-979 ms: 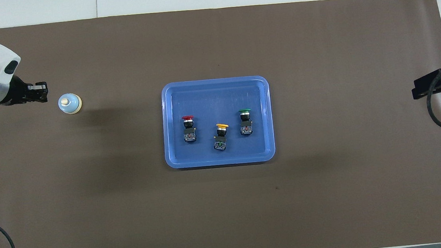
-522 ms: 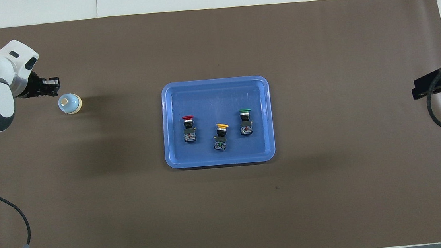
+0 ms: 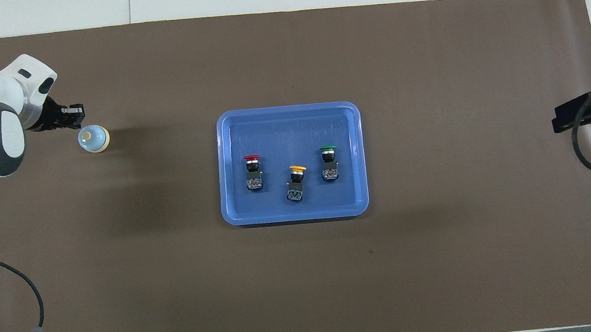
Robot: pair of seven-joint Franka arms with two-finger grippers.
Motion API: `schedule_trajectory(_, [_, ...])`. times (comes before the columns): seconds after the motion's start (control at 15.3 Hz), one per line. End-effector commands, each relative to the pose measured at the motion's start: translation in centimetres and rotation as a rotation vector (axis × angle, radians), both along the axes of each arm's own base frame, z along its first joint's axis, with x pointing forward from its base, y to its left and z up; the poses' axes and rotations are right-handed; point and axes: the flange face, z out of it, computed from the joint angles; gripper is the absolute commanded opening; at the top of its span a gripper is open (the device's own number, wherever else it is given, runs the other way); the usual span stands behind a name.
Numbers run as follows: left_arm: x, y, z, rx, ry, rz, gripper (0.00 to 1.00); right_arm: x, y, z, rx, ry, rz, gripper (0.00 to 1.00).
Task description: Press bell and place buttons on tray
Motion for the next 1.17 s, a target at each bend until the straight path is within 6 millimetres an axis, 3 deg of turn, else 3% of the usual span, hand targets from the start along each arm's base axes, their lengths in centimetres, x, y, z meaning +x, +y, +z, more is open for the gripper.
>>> schedule_trajectory(0.0, [-0.8,-0.2,-1.1,0.023,0.014,0.004,0.0,-0.5,0.0,0.2,0.017,0.008,0.016,1.0])
schedule_trajectory(0.2, [-2.4,-0.2,-3.2,0.021,-0.012,0.0,0.0,-0.5,0.0,0.2,0.017,0.008,0.016,1.0])
schedule_trajectory(0.39, [-2.4,0.0,-3.2,0.021,-0.02,0.001,0.0,-0.5,0.0,0.2,0.017,0.008,0.016,1.0])
schedule_trajectory(0.59, [-1.5,0.4,-0.3,0.023,0.005,0.006,0.0,-0.5,0.0,0.2,0.017,0.008,0.016,1.0])
schedule_trajectory(0.72, [-1.9,0.8,3.9,0.023,0.013,0.013,0.0,-0.5,0.0,0.2,0.017,0.008,0.016,1.0])
schedule_trajectory(0.91, [-4.2,0.8,10.6,0.022,0.022,0.016,0.27,-0.5,0.0,0.2,0.017,0.008,0.016,1.0])
schedule_trajectory(1.11, [-6.9,0.7,16.5,0.021,0.01,0.02,0.76,-0.5,0.0,0.2,0.017,0.008,0.016,1.0])
